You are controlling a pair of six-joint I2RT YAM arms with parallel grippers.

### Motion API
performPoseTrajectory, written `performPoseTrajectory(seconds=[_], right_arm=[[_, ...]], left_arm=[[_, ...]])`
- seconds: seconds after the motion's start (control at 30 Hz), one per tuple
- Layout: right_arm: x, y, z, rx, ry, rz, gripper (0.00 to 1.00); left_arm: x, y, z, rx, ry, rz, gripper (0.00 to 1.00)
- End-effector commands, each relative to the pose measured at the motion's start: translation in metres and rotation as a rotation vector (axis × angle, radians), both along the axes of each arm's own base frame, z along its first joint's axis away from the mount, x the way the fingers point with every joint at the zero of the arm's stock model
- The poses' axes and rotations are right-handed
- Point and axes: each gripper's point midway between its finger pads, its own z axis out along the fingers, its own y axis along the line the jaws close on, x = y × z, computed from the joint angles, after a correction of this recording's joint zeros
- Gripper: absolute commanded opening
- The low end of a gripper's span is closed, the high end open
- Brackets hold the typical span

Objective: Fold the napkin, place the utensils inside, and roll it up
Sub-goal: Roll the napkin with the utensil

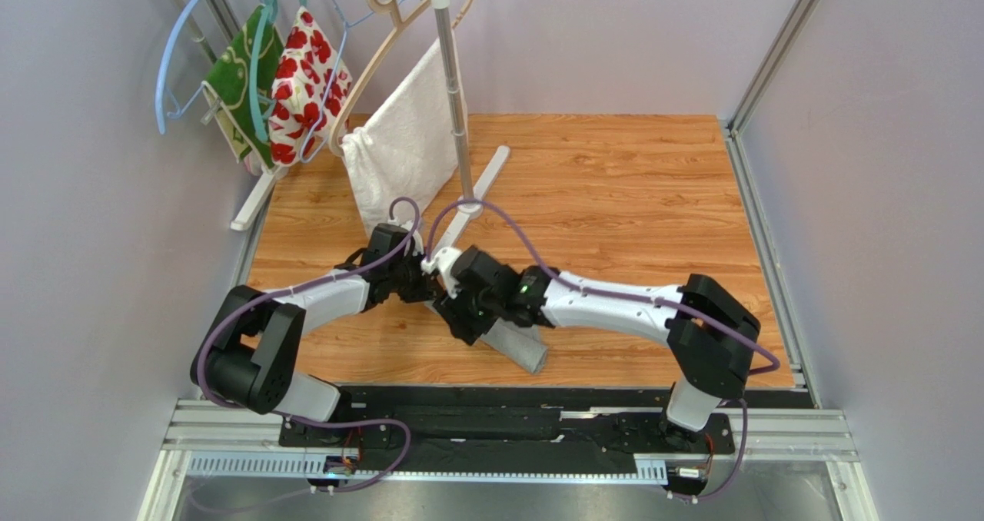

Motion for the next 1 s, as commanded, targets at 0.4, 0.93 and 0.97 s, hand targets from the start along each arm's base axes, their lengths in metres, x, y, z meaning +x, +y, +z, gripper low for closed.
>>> performPoseTrajectory(seconds=[0.4, 0.93, 0.97], right_arm=[[0.017, -0.018, -0.054, -0.364, -0.445, -0.019, 0.53], [0.008, -0.015, -0.034, -0.329, -0.509, 0.081, 0.54], [0.007, -0.015, -0.038, -0.333, -0.499, 0.086, 0.54]], left_arm=[[0.005, 0.002, 0.006, 0.028, 0.003, -0.014, 0.00], [0.007, 0.003, 0.008, 0.038, 0.004, -0.012, 0.00], [0.007, 0.003, 0.008, 0.038, 0.002, -0.013, 0.00]])
